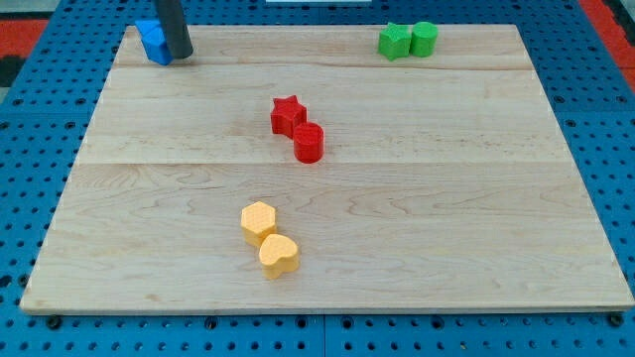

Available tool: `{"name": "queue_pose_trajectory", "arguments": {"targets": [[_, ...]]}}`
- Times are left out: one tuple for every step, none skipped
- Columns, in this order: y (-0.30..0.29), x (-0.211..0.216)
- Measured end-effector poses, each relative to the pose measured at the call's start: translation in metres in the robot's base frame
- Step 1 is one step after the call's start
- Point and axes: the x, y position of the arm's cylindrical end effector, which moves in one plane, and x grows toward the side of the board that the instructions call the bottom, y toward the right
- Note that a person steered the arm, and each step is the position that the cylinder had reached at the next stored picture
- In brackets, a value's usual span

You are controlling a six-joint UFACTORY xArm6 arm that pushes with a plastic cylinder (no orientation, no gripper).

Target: Slide the green star along with the green circle towards the top left

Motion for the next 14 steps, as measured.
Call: {"name": "queue_pose_trajectory", "arguments": {"targets": [[0.019, 0.007], [0.094, 0.057], [0.153, 0.074], [0.209, 0.072], [0.296, 0.072], [0.375, 0.066], [0.390, -0.005], [0.401, -0.019], [0.385, -0.032], [0.328, -0.040], [0.286, -0.040], [0.276, -0.040], [0.306, -0.040], [0.335, -0.026]]}}
